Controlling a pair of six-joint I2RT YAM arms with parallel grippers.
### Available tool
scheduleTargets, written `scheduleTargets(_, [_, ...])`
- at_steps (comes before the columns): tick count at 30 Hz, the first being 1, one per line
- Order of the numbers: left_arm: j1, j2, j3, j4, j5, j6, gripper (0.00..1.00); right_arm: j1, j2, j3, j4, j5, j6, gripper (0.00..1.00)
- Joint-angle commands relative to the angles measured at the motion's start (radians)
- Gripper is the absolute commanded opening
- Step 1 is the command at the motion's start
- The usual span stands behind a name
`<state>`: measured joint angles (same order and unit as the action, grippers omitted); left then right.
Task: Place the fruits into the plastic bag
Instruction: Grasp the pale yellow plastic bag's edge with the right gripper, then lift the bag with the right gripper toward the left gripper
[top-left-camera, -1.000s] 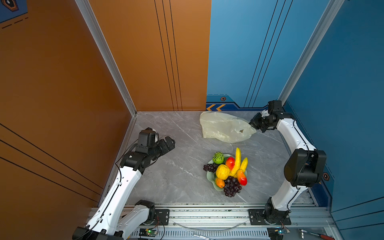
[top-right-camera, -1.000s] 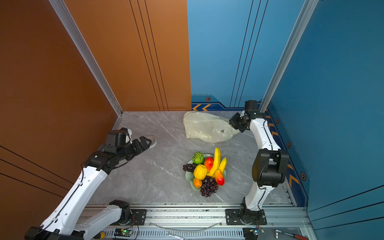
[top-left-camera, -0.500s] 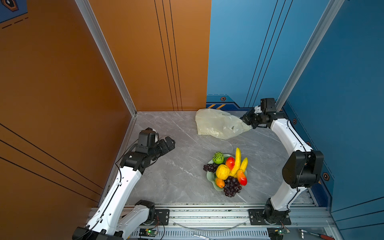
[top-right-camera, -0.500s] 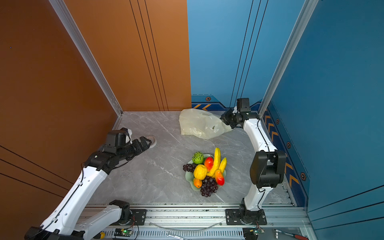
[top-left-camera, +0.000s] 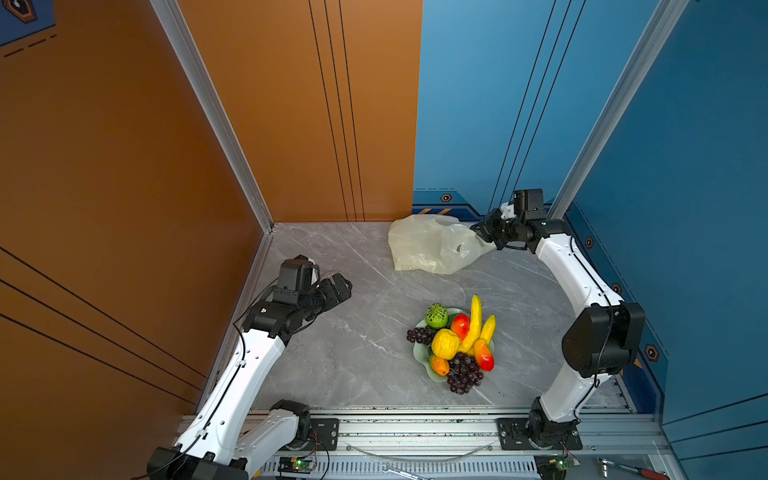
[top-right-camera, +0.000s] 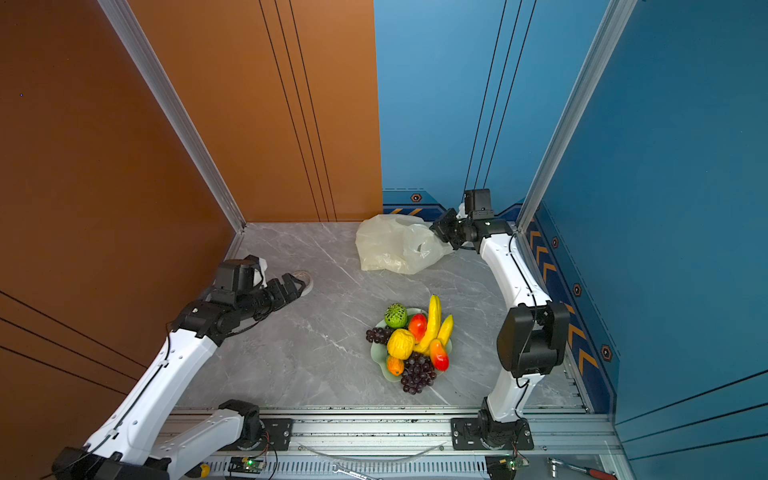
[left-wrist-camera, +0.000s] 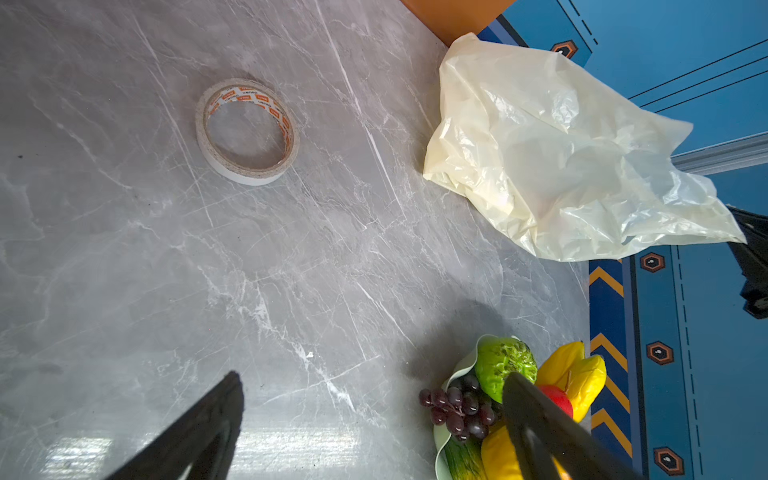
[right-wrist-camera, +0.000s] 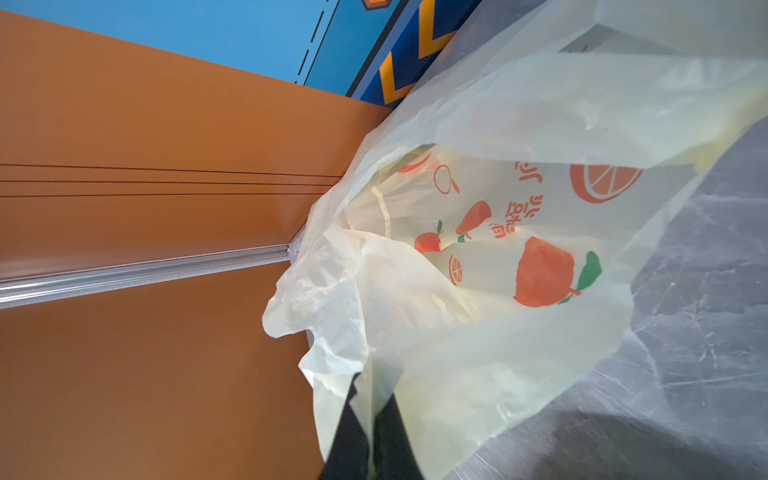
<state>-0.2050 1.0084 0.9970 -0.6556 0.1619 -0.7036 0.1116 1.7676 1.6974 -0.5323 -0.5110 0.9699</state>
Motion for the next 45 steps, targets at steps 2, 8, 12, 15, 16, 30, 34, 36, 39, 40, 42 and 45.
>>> scheduleTargets(2, [0.0, 0.001, 0.017, -0.013, 0.024, 0.022, 0.98, 0.024, -0.006, 0.038, 0.028, -0.012, 0.021, 0.0])
scheduleTargets(8, [0.007, -0.001, 0.019, -0.007, 0.038, 0.025, 0.98, 0.052, -0.007, 0.074, 0.034, -0.015, 0.036, 0.0])
scheduleTargets(12, [0.009, -0.004, 0.019, -0.006, 0.043, 0.027, 0.98, 0.075, -0.004, 0.093, 0.034, -0.017, 0.044, 0.0])
scheduleTargets(15, [0.013, -0.006, 0.019, -0.006, 0.048, 0.029, 0.98, 0.09, -0.002, 0.133, 0.035, -0.017, 0.049, 0.0])
scheduleTargets(16, [0.014, -0.007, 0.019, -0.006, 0.049, 0.03, 0.98, 0.094, -0.001, 0.139, 0.036, -0.017, 0.05, 0.0])
scheduleTargets(30, [0.02, -0.013, 0.017, -0.001, 0.062, 0.031, 0.98, 0.141, 0.003, 0.179, 0.058, -0.024, 0.077, 0.0])
scheduleTargets(34, [0.021, -0.014, 0.017, 0.003, 0.063, 0.032, 0.98, 0.162, 0.019, 0.215, 0.058, -0.029, 0.083, 0.0])
scheduleTargets(36, [0.021, -0.014, 0.019, 0.007, 0.064, 0.03, 0.98, 0.173, 0.026, 0.233, 0.058, -0.03, 0.088, 0.0])
scheduleTargets(39, [0.023, -0.014, 0.024, 0.01, 0.068, 0.029, 0.98, 0.19, 0.037, 0.257, 0.059, -0.031, 0.093, 0.0])
scheduleTargets(40, [0.023, -0.014, 0.026, 0.01, 0.067, 0.03, 0.98, 0.195, 0.039, 0.264, 0.058, -0.031, 0.094, 0.0])
scheduleTargets(42, [0.022, -0.016, 0.026, 0.011, 0.068, 0.03, 0.98, 0.206, 0.042, 0.275, 0.058, -0.029, 0.096, 0.0])
scheduleTargets(45, [0.023, -0.021, 0.026, 0.011, 0.07, 0.029, 0.98, 0.219, 0.047, 0.29, 0.058, -0.029, 0.101, 0.0])
